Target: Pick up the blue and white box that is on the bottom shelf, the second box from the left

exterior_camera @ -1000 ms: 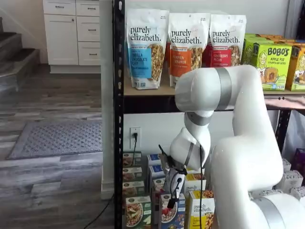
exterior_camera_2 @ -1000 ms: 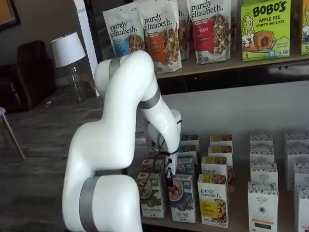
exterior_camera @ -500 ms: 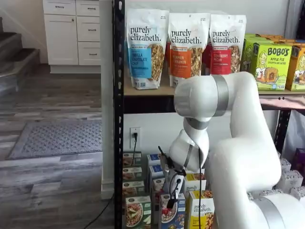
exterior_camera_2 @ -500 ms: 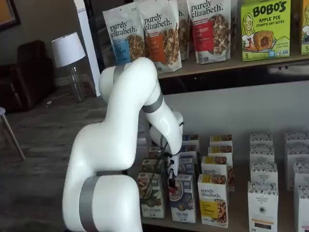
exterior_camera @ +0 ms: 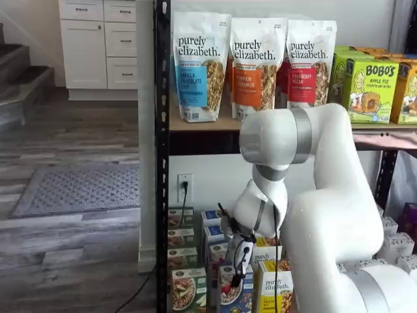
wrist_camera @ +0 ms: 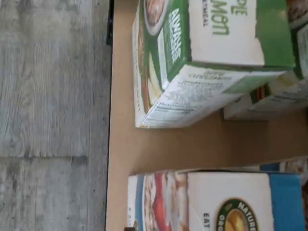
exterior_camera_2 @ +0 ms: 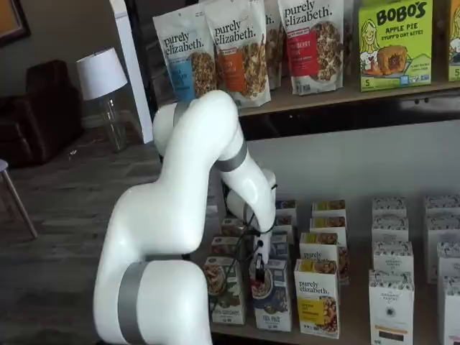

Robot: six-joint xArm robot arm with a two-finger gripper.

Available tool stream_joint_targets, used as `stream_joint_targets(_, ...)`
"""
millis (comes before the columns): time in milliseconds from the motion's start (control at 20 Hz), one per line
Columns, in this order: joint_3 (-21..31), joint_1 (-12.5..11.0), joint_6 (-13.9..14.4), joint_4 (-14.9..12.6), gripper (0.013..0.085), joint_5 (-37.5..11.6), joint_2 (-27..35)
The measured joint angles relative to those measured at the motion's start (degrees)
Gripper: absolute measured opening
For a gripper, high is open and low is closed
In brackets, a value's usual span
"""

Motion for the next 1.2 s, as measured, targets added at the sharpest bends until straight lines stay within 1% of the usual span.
stream_joint_targets(150, -0.69, -0.34, 1.09, -1.56, 0.0850, 0.77, 0.60)
stream_joint_targets(400, -1.92, -0.73, 5.34, -6.68, 0.0850, 2.31, 1.56)
stream_joint_targets(650, -2.62, -0.84, 8.33, -10.20, 0.0850, 2.98, 2.23)
stream_joint_targets(900, -3.03, -0.88, 10.22, -12.43, 0.0850, 2.73, 2.87)
stream_joint_targets(1200, -3.70, -0.93, 10.85, -13.20, 0.0850, 2.65, 3.47)
